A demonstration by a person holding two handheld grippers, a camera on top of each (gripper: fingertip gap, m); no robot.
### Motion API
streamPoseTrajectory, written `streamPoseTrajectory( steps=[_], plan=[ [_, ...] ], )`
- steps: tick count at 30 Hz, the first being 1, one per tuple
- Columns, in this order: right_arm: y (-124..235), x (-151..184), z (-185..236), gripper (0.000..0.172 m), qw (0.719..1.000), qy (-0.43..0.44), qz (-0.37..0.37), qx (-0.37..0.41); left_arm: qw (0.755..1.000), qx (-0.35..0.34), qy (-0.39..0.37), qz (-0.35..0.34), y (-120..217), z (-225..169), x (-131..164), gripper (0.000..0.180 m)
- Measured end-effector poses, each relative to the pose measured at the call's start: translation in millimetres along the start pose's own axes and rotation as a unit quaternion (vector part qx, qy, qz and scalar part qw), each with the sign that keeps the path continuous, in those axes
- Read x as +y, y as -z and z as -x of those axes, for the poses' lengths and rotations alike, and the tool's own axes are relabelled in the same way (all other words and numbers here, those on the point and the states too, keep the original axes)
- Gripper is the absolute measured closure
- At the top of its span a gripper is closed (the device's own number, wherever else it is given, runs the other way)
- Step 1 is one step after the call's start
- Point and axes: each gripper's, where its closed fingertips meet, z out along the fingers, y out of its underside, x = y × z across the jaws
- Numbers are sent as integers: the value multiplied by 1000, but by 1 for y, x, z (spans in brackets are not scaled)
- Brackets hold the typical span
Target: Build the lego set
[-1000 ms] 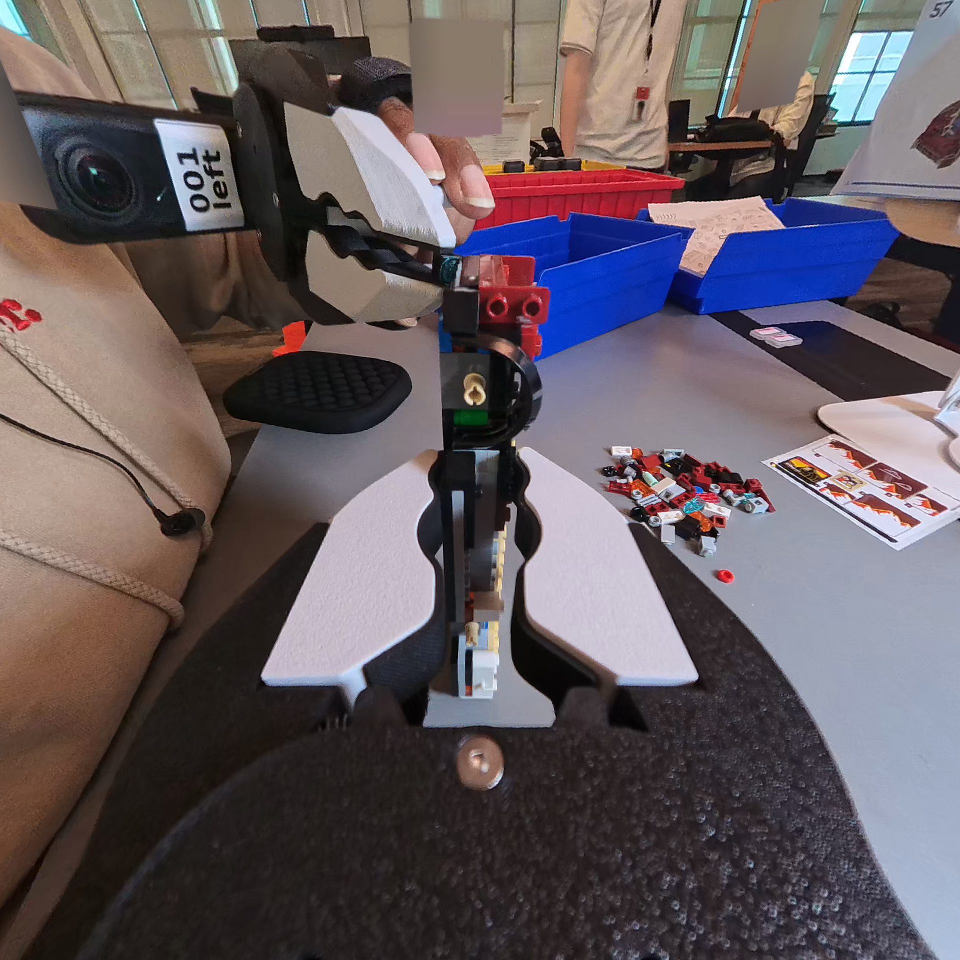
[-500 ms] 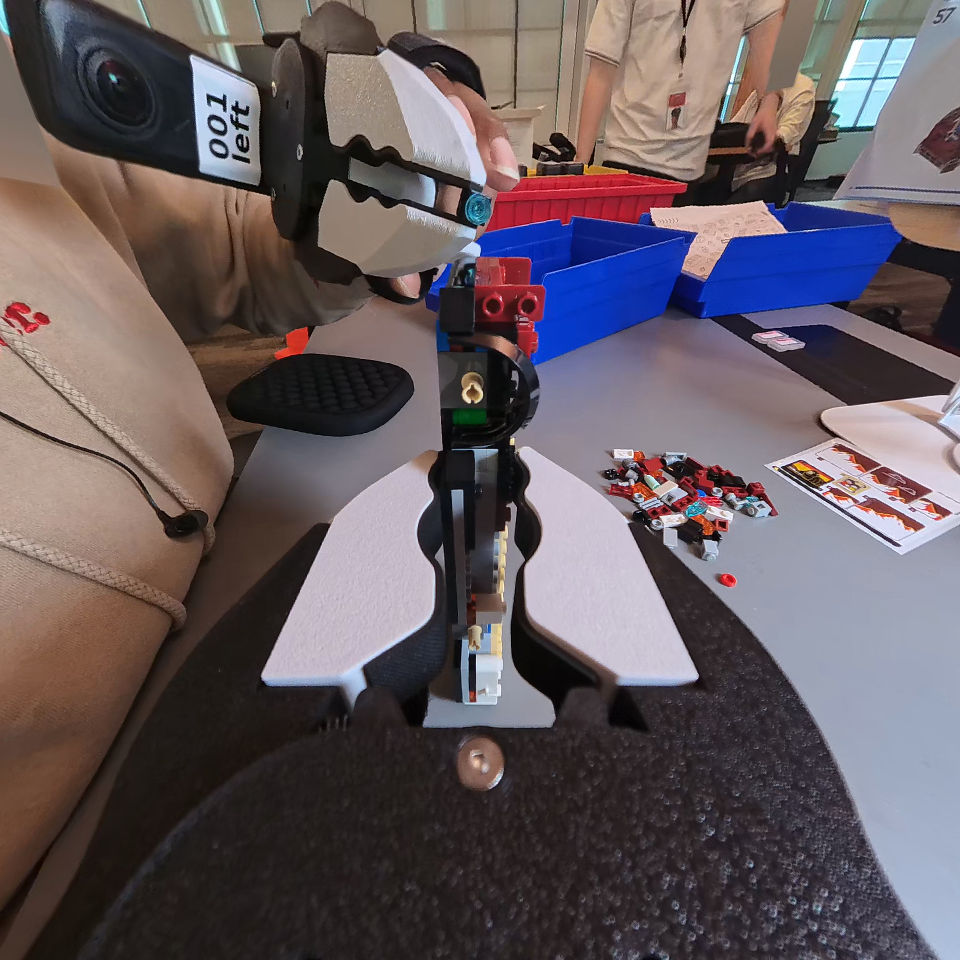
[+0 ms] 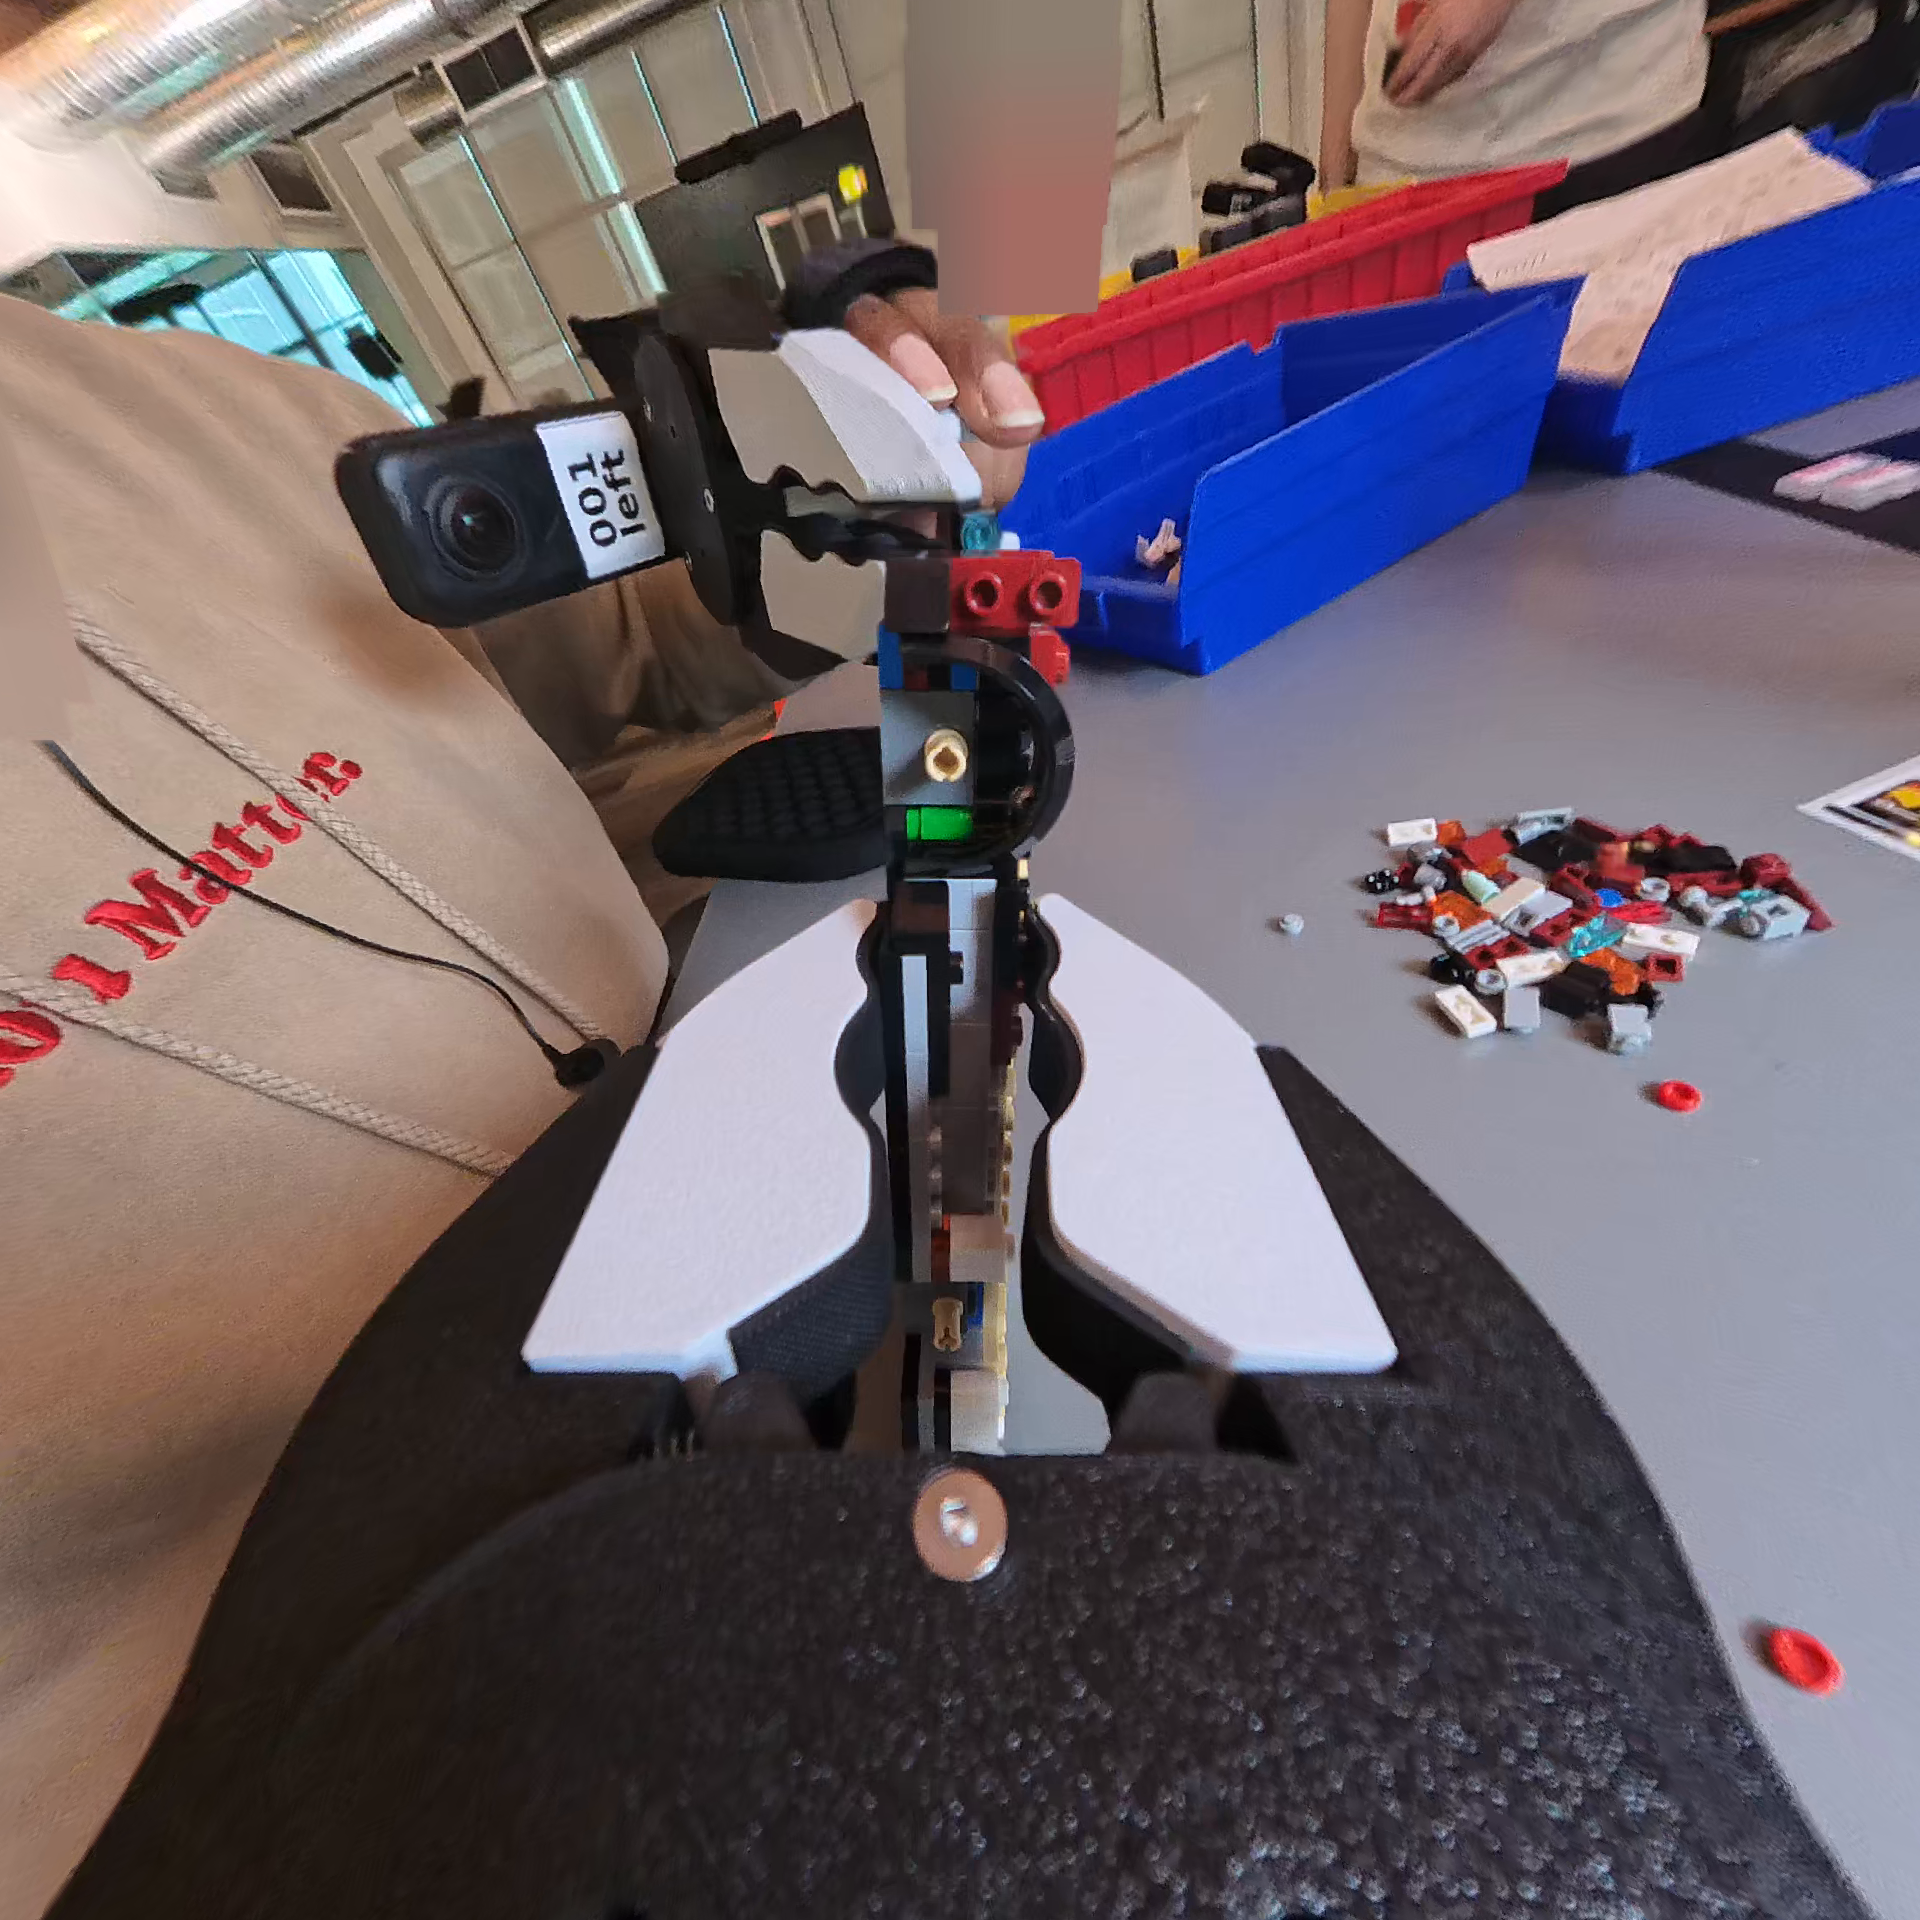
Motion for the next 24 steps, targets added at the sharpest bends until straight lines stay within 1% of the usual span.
streamPoseTrajectory(
  steps=[2,4,6,9,12,15,18,22,24],
  plan=[
    [6,1,-4,149,1000,-5,31,3,1000,12,0,19,2,-18,10,173],
    [12,0,-10,148,998,10,60,20,999,34,-12,39,2,-44,20,173],
    [15,-1,-14,149,996,25,84,34,995,80,-14,64,1,-76,30,172],
    [16,-2,-19,148,994,20,95,44,984,152,57,73,-1,-112,34,173],
    [16,-2,-21,148,994,21,94,53,956,237,145,96,1,-139,40,173],
    [18,-2,-22,148,995,15,85,56,925,288,229,100,5,-152,39,172],
    [20,-2,-23,148,995,12,84,57,899,323,276,106,8,-159,37,172],
    [21,-2,-23,149,995,13,82,55,883,342,306,103,12,-161,33,172],
    [20,-2,-22,148,995,15,80,53,876,350,316,99,15,-161,30,169]
  ],
)
